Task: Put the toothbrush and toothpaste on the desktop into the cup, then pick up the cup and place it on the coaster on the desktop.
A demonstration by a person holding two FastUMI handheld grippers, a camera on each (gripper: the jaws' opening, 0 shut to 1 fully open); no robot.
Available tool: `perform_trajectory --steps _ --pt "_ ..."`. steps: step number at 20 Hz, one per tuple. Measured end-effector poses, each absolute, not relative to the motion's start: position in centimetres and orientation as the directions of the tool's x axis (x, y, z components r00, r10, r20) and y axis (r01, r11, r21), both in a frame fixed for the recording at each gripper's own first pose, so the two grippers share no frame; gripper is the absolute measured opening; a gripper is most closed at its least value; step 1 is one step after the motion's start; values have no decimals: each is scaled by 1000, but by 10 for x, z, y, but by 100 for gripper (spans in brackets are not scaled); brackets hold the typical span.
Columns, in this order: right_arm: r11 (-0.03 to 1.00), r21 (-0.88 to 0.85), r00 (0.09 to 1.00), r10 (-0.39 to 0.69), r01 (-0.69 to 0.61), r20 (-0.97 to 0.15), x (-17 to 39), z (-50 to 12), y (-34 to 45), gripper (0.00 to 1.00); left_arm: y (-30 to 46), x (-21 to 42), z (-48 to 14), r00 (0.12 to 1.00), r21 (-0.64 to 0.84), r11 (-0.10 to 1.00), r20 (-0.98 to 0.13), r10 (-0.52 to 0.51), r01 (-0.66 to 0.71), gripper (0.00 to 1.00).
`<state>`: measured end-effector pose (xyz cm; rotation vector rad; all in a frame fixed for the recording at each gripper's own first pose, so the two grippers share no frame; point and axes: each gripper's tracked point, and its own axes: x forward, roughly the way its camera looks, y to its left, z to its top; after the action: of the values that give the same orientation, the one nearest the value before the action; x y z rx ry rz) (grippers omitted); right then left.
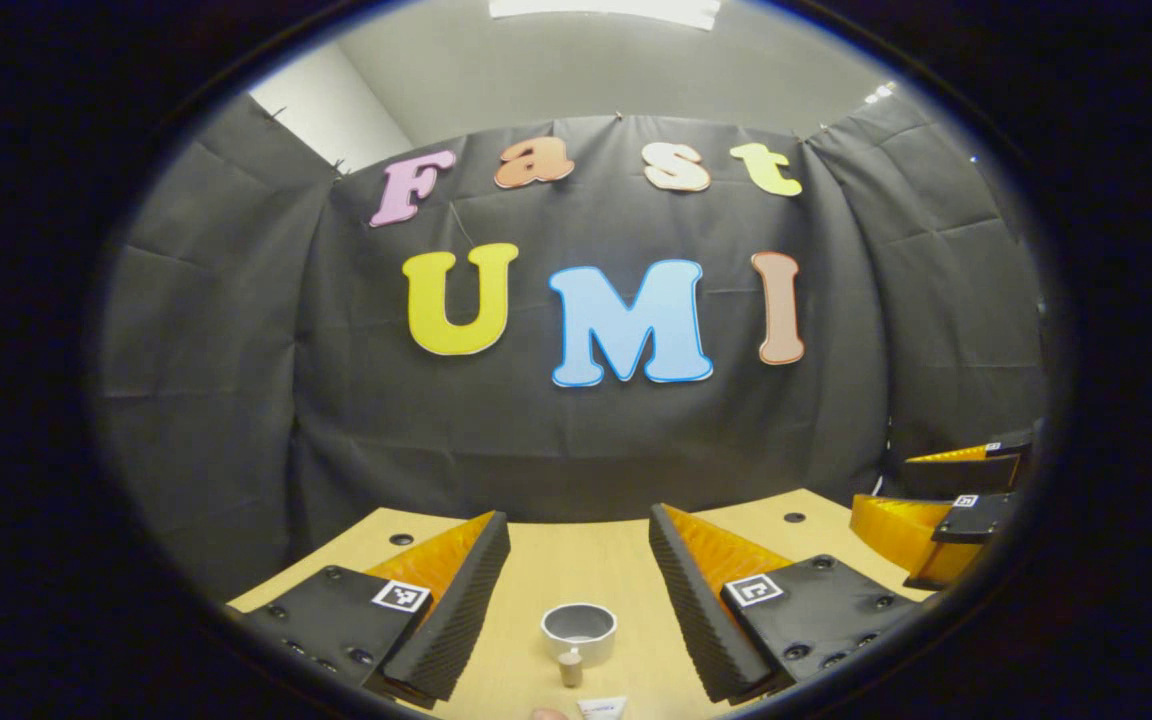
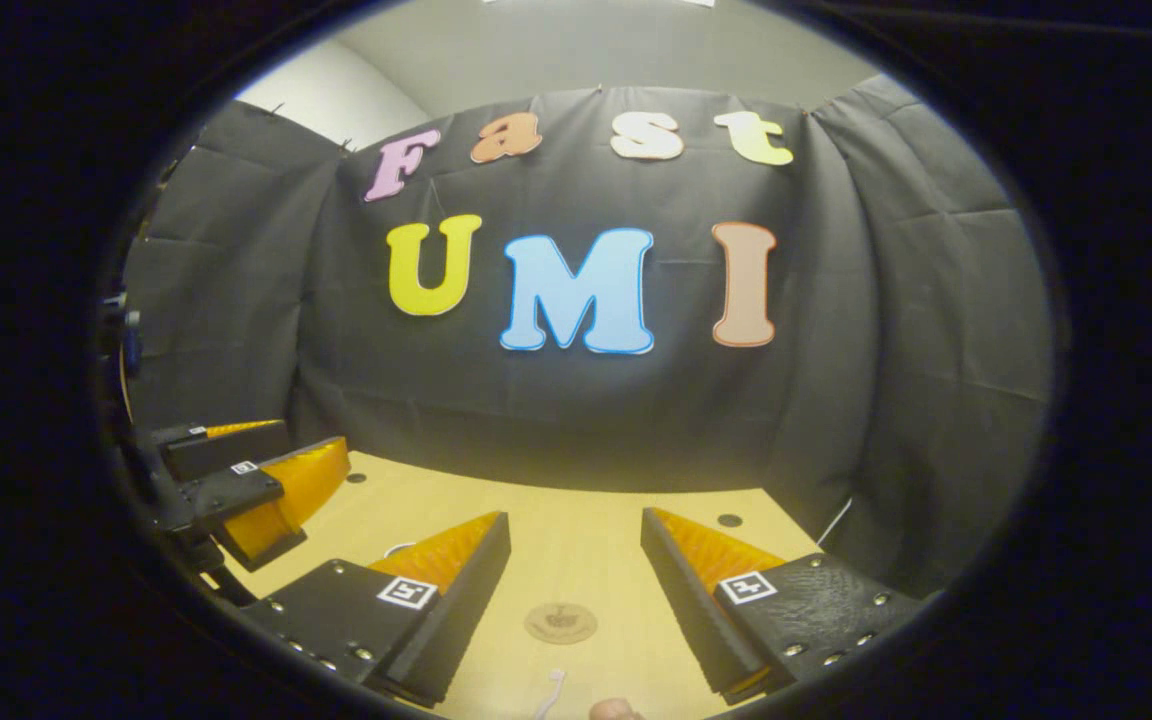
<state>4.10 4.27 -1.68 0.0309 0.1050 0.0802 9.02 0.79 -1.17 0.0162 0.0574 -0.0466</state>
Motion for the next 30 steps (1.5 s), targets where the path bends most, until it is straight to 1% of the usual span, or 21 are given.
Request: perform_trajectory --steps 2,4,7,11,12,17,20,22,26,30 --pt "998 23 987 59 -56 -151 41 -27 40 87 2 90 -29 991 -8 997 -109 -82 82 93" --pt "998 7 976 55 -55 -212 42 -43 42 87 0 89 -53 977 -32 995 -185 -102 98 93" --pt "998 29 939 57 -50 -339 39 -76 46 87 9 84 -88 950 -49 995 -297 -94 83 92" --pt "996 78 864 73 -39 -499 33 -119 54 87 22 81 -123 917 -52 997 -390 -79 64 91" --pt "997 74 846 67 -32 -530 31 -127 55 88 22 80 -130 907 -52 997 -414 -80 65 93" --pt "997 64 781 64 -31 -621 31 -142 53 87 24 75 -166 846 -107 993 -525 -97 48 92" --pt "996 76 735 89 -51 -672 29 -157 56 87 21 65 -191 787 -115 992 -607 -109 49 92" --pt "994 83 701 105 -65 -705 24 -171 59 88 16 58 -207 745 -150 988 -654 -135 48 93" --pt "993 93 645 117 -72 -755 13 -189 61 88 13 43 -237 639 -209 978 -754 -151 -15 93" --pt "993 105 573 116 -53 -811 4 -210 56 88 15 24 -266 525 -202 978 -839 -144 -55 93"
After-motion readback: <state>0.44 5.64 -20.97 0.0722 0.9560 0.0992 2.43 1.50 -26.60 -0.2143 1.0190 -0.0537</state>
